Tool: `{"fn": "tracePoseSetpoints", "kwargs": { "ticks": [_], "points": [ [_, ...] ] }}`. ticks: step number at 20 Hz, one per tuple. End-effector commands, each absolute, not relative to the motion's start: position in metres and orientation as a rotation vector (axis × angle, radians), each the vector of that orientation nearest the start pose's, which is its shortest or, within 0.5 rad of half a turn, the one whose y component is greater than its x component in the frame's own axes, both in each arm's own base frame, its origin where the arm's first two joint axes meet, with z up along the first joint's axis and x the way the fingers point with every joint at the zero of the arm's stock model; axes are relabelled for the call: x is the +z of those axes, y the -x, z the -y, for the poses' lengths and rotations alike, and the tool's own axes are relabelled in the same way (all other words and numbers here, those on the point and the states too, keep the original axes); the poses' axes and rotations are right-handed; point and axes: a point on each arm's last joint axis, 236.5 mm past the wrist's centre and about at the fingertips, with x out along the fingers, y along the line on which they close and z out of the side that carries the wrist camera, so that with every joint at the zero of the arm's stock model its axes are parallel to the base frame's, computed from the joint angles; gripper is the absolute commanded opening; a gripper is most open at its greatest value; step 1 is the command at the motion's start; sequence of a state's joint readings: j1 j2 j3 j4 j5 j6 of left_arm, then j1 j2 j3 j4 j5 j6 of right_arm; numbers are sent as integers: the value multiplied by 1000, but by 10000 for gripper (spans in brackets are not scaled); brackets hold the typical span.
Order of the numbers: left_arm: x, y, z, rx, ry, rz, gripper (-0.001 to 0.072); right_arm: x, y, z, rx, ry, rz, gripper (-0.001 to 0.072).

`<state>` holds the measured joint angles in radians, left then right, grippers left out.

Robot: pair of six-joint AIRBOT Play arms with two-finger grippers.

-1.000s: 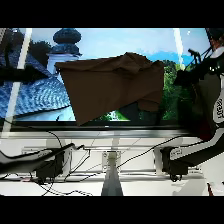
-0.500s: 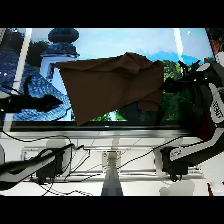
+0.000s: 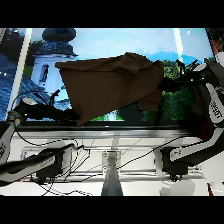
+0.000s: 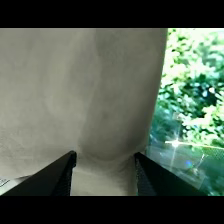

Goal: Fold the clothes and pants, and hang the long-sleeved shirts on hangers.

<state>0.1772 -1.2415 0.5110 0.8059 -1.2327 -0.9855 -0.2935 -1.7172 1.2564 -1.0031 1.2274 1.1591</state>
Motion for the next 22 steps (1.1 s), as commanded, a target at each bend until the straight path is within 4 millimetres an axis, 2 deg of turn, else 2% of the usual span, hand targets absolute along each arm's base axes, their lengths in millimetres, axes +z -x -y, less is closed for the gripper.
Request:
{"fn": "tracePoseSetpoints", "kwargs": {
  "ticks": [1, 3, 5, 7, 11, 13, 15, 19, 22],
  "points": [
    [-115, -192, 133, -613, 578, -1678, 458, -100, -401, -5, 334, -493, -1464, 427],
    [-118, -190, 133, -610, 587, -1696, 458, -100, -401, -4, 333, -490, -1467, 426],
    [-112, -192, 134, -633, 588, -1699, 458, -101, -400, -3, 332, -484, -1470, 426],
    [-95, -201, 135, -689, 572, -1695, 459, -102, -398, 0, 325, -468, -1478, 427],
    [-64, -234, 121, -732, 525, -1633, 459, -105, -396, 3, 319, -448, -1488, 426],
    [-68, -230, 116, -720, 511, -1649, 459, -105, -396, 3, 319, -448, -1488, 426],
    [-80, -217, 110, -705, 473, -1705, 459, -105, -396, 3, 319, -448, -1488, 427],
    [-108, -195, 118, -679, 497, -1774, 459, -105, -396, 3, 319, -449, -1488, 426],
    [-123, -194, 128, -683, 444, -1786, 459, -105, -396, 3, 319, -449, -1488, 426]
  ]
}}
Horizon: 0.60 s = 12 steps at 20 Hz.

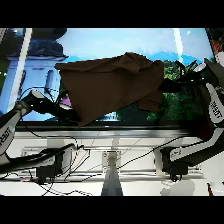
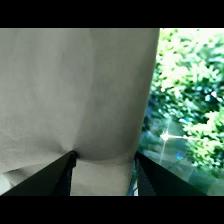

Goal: Fold the clothes and pants, and hang the long-sleeved shirts on hangers.

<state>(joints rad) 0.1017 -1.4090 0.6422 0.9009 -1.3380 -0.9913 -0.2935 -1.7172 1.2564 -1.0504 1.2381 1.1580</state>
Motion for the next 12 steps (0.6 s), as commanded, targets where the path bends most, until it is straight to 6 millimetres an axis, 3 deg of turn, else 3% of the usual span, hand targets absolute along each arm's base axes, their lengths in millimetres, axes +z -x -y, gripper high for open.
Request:
{"fn": "tracePoseSetpoints", "kwargs": {
  "ticks": [1, 2, 4, 6, 8, 10, 12],
  "points": [
    [-127, -193, 132, -689, 418, -1786, 457, -104, -396, 3, 319, -450, -1488, 427],
    [-131, -194, 136, -691, 398, -1784, 391, -104, -396, 3, 319, -450, -1488, 426],
    [-133, -202, 146, -692, 392, -1749, 8, -104, -395, 3, 321, -450, -1491, 426],
    [-118, -226, 159, -718, 448, -1674, 15, -104, -393, 3, 324, -447, -1500, 426],
    [-90, -268, 165, -746, 437, -1556, 14, -107, -384, 7, 323, -414, -1537, 426],
    [-39, -319, 167, -782, 358, -1384, 13, -111, -369, 17, 316, -355, -1598, 426],
    [38, -366, 169, -796, 276, -1166, 13, -114, -356, 25, 311, -311, -1654, 426]
  ]
}}
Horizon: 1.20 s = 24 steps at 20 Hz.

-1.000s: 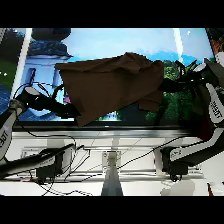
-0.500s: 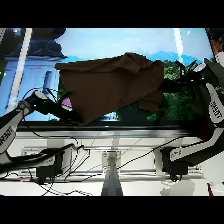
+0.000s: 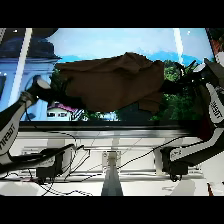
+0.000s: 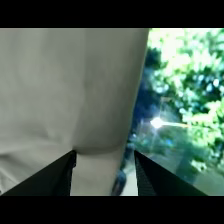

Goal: Fold the clothes and pants, and hang the long-sleeved shirts on hangers.

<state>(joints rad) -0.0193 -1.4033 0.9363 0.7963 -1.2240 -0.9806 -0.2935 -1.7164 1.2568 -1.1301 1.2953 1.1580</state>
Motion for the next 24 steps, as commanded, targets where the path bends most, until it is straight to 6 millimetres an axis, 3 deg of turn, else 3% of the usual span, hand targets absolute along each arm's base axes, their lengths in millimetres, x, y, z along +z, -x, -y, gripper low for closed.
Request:
{"fn": "tracePoseSetpoints", "kwargs": {
  "ticks": [1, 3, 5, 6, 8, 10, 12, 15, 17, 20, 24],
  "points": [
    [86, -385, 169, -794, 235, -1041, 13, -114, -352, 26, 313, -303, -1672, 426],
    [177, -405, 167, -780, 136, -795, 13, -113, -349, 25, 320, -307, -1683, 427],
    [251, -408, 161, -736, 81, -581, 13, -112, -349, 24, 322, -310, -1682, 426],
    [279, -405, 155, -704, 70, -494, 13, -112, -349, 24, 323, -312, -1682, 426],
    [316, -398, 133, -605, -1, -369, 13, -112, -347, 23, 328, -313, -1691, 426],
    [331, -389, 102, -480, -102, -329, 13, -111, -345, 22, 333, -316, -1700, 426],
    [320, -385, 72, -354, -137, -395, 13, -108, -349, 15, 349, -353, -1681, 426],
    [275, -387, 41, -253, -196, -563, 14, -89, -373, -23, 431, -543, -1571, 426],
    [242, -394, 38, -253, -196, -644, 14, -77, -389, -47, 477, -629, -1502, 425],
    [195, -408, 38, -266, -180, -757, 14, -78, -387, -84, 540, -557, -1520, 426],
    [166, -420, 42, -279, -138, -827, 14, -90, -381, -154, 633, -343, -1522, 424]
  ]
}}
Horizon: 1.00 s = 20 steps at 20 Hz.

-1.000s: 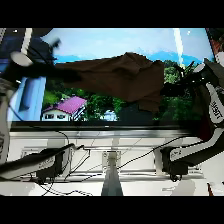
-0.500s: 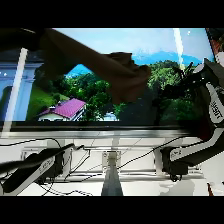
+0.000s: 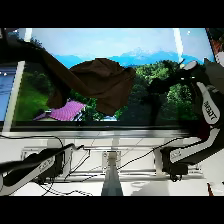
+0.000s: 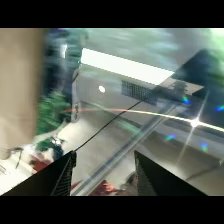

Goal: Fold the clothes and pants, and hang the long-sleeved shirts on hangers.

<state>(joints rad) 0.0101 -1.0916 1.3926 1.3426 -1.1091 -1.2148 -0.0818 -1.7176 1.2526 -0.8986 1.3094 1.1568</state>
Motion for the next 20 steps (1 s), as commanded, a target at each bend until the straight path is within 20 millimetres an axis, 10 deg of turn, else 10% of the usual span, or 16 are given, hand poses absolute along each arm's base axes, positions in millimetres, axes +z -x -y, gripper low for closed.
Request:
{"fn": "tracePoseSetpoints", "kwargs": {
  "ticks": [1, 7, 20],
  "points": [
    [164, -421, 42, -278, -136, -832, 15, -96, -378, -167, 644, -259, -1516, 424],
    [163, -419, 43, -281, -136, -842, 15, -116, -376, -211, 608, 3, -1458, 363],
    [162, -419, 43, -281, -136, -843, 15, -99, -390, -258, 590, -311, -1408, 314]
  ]
}}
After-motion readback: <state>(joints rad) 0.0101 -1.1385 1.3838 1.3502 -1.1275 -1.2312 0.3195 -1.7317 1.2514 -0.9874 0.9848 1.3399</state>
